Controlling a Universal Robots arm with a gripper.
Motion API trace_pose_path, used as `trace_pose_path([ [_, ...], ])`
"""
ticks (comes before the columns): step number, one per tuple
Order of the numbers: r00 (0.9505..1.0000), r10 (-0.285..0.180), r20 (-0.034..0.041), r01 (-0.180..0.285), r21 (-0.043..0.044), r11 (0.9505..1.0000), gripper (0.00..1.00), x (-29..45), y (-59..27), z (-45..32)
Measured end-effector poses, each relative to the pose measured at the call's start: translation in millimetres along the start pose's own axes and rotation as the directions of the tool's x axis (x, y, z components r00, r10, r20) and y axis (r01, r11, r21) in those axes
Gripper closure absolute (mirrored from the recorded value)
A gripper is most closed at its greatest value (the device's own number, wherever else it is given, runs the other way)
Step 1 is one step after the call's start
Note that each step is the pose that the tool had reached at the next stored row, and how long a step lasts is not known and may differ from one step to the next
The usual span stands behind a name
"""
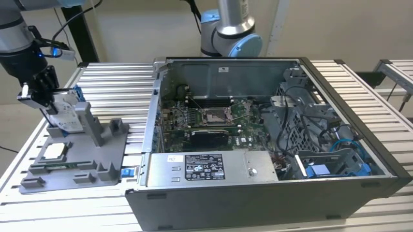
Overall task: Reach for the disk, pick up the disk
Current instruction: 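Pick up the disk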
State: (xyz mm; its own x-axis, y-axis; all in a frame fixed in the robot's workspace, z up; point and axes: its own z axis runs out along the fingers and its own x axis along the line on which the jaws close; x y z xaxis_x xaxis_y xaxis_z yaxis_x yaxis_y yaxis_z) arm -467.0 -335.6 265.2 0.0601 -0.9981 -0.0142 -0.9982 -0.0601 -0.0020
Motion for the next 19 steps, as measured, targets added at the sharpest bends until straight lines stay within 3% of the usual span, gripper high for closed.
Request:
trace_pose_path([
  [5, 1.0000, 0.000, -0.0001, 0.000, 0.0000, 1.0000, 1.00, -0.1, 0.0, -8.7],
  [19, 1.0000, 0.000, 0.0000, 0.000, 0.0000, 1.0000, 1.00, -1.0, 0.1, -65.6],
])
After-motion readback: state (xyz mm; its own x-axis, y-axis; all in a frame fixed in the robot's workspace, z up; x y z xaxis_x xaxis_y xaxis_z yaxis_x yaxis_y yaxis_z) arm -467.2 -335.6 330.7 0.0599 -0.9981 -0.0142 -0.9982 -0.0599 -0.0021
